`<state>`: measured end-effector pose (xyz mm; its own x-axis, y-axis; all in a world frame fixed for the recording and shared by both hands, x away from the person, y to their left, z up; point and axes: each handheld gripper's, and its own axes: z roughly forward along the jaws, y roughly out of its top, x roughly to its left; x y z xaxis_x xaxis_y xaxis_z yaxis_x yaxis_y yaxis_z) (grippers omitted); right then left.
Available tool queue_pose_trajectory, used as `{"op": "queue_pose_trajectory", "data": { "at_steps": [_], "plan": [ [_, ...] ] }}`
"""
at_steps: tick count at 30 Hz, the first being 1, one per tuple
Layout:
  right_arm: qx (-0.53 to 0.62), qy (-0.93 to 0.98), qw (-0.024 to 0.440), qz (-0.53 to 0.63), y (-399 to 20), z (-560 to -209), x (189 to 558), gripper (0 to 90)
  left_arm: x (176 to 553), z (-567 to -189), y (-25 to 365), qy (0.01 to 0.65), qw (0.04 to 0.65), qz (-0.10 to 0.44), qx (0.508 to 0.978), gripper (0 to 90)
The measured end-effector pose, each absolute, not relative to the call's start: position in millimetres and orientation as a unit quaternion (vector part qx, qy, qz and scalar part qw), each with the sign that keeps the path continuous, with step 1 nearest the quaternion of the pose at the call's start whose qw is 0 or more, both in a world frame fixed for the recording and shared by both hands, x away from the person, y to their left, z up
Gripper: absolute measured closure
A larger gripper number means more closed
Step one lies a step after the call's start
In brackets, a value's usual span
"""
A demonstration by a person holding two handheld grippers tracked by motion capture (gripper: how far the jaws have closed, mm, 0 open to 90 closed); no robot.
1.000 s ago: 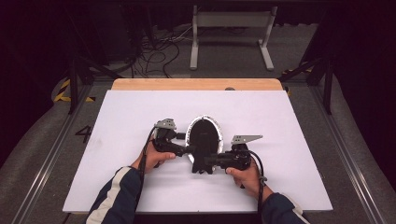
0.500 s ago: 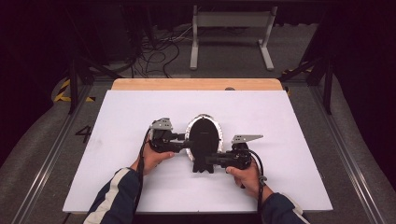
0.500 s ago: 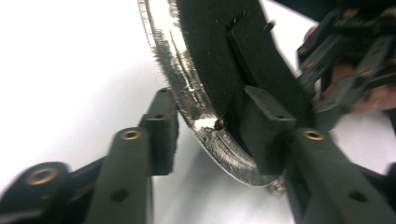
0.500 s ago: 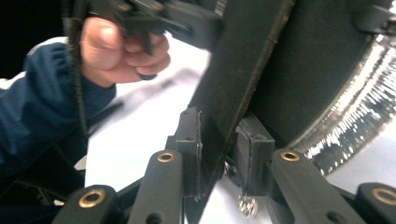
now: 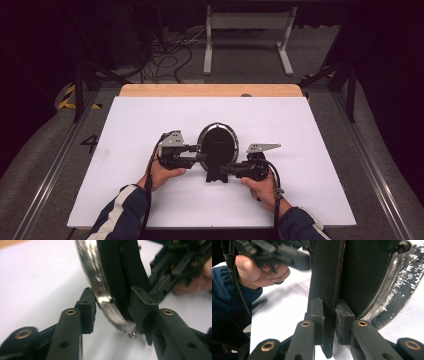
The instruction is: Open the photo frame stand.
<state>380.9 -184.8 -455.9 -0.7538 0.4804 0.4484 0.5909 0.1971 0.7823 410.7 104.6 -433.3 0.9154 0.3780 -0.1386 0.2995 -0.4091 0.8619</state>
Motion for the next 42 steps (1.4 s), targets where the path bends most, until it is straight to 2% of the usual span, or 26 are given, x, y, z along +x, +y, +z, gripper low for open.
{"op": "queue_pose_trajectory", "data": {
  "at_steps": [3, 6, 10, 16, 17, 18, 24, 31, 35, 42],
  "plan": [
    [-0.347, -0.773, 0.048, -0.529, -184, -456, 380, 79.0, 411, -438, 102, 0.209, 0.499, 0.033, 0.84, 56.4],
    [-0.349, -0.773, 0.047, -0.528, -184, -456, 380, 78.8, 412, -439, 102, 0.213, 0.495, 0.032, 0.842, 61.2],
    [-0.35, -0.773, 0.046, -0.527, -185, -456, 381, 78.5, 410, -436, 99, 0.214, 0.488, 0.045, 0.845, 61.2],
    [-0.34, -0.777, 0.026, -0.528, -185, -448, 379, 78.4, 405, -429, 96, 0.213, 0.488, 0.095, 0.841, 67.6],
    [-0.339, -0.778, 0.023, -0.529, -184, -447, 379, 78.2, 404, -427, 96, 0.208, 0.483, 0.122, 0.842, 68.5],
    [-0.338, -0.778, 0.02, -0.529, -184, -446, 379, 77.9, 404, -427, 96, 0.207, 0.483, 0.127, 0.842, 69.1],
    [-0.341, -0.778, 0.013, -0.527, -185, -445, 381, 77.5, 404, -426, 94, 0.201, 0.474, 0.155, 0.843, 68.5],
    [-0.33, -0.791, 0.0, -0.515, -183, -445, 378, 77.5, 400, -431, 97, 0.194, 0.494, 0.147, 0.835, 69.4],
    [-0.325, -0.797, -0.005, -0.509, -180, -445, 376, 78.3, 402, -433, 96, 0.192, 0.502, 0.122, 0.834, 60.5],
    [-0.324, -0.798, -0.008, -0.508, -179, -445, 375, 78.7, 406, -437, 96, 0.194, 0.504, 0.096, 0.836, 60.4]
  ]
}}
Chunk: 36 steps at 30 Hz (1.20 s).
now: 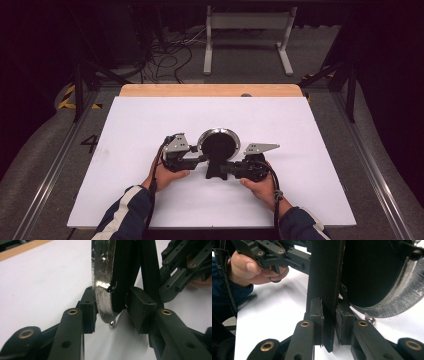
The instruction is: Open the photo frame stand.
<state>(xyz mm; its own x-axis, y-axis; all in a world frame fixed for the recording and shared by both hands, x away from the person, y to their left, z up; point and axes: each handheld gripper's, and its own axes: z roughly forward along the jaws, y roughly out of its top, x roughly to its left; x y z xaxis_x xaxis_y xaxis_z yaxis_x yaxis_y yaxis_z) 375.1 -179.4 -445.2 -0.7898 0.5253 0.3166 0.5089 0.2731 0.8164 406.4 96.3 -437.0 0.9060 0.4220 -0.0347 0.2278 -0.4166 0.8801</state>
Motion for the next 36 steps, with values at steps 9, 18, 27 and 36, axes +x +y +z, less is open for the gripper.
{"op": "queue_pose_trajectory", "data": {
  "at_steps": [9, 18, 27, 36],
  "plan": [
    [0.31, 0.812, 0.027, 0.493, -173, -446, 371, 80.8, 411, -440, 94, 0.196, 0.488, 0.079, 0.847, 64.5],
    [0.317, 0.804, 0.015, 0.503, -180, -447, 373, 78.9, 397, -440, 88, 0.187, 0.472, 0.142, 0.849, 67.4],
    [0.315, 0.81, 0.013, 0.495, -182, -446, 372, 75.4, 394, -446, 87, 0.205, 0.458, 0.223, 0.836, 72.7],
    [0.324, 0.811, 0.022, 0.486, -178, -448, 373, 75.0, 398, -448, 89, 0.202, 0.449, 0.227, 0.84, 73.3]
  ]
}}
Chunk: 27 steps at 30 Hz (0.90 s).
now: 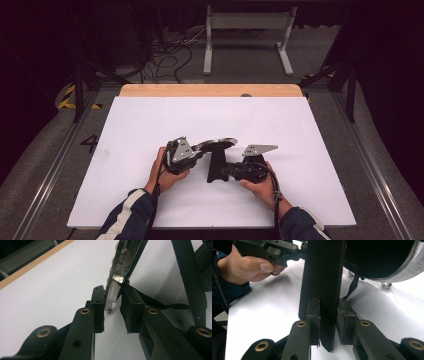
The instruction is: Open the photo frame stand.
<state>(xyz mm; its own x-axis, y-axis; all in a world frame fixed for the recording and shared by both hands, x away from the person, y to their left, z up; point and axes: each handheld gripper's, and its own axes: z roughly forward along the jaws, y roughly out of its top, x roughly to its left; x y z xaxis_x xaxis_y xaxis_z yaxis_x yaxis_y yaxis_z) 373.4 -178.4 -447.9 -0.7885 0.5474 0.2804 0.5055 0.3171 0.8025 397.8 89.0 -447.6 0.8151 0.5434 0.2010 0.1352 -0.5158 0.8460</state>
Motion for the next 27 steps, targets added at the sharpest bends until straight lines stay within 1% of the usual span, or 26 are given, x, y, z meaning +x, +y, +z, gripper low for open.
{"op": "queue_pose_trajectory", "data": {
  "at_steps": [19, 24, 26, 27],
  "plan": [
    [0.319, 0.818, 0.021, 0.478, -179.1, -447.6, 368.1, 78.9, 397.8, -448.4, 87.9, 0.196, 0.425, 0.249, 0.848, 73.6],
    [0.318, 0.818, 0.022, 0.478, -180.5, -447.8, 368.3, 79.2, 398.2, -449.3, 88.9, 0.203, 0.433, 0.241, 0.845, 73.3],
    [0.316, 0.82, 0.026, 0.477, -180.9, -447.0, 367.7, 81.1, 399.4, -450.7, 92.4, 0.214, 0.447, 0.222, 0.84, 73.0],
    [0.316, 0.82, 0.026, 0.477, -180.9, -447.0, 367.7, 81.1, 399.4, -450.7, 92.4, 0.214, 0.447, 0.222, 0.84, 72.8]
  ]
}}
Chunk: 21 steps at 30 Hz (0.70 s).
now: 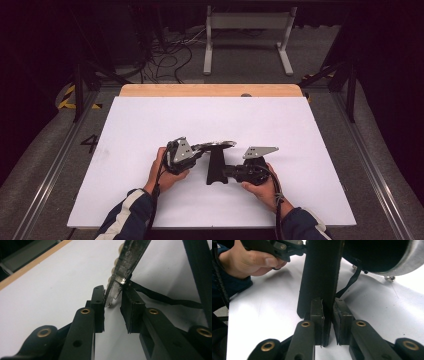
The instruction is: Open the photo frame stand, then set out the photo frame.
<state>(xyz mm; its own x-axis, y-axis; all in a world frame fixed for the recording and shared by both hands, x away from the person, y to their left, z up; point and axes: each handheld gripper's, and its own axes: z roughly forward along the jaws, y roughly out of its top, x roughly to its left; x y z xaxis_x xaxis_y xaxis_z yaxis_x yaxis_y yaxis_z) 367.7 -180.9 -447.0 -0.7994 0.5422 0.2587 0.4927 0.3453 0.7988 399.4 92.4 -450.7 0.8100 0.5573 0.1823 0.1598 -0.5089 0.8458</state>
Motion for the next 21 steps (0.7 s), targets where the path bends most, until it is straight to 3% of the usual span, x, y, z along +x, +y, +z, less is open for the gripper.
{"op": "queue_pose_trajectory", "data": {
  "at_steps": [15, 21],
  "plan": [
    [0.315, 0.82, 0.069, 0.473, -194, -435, 357, 80.3, 395, -439, 109, 0.206, 0.462, 0.218, 0.835, 63.2],
    [0.314, 0.814, 0.092, 0.48, -198, -426, 344, 85.2, 397, -436, 112, 0.198, 0.472, 0.208, 0.834, 58.8]
  ]
}}
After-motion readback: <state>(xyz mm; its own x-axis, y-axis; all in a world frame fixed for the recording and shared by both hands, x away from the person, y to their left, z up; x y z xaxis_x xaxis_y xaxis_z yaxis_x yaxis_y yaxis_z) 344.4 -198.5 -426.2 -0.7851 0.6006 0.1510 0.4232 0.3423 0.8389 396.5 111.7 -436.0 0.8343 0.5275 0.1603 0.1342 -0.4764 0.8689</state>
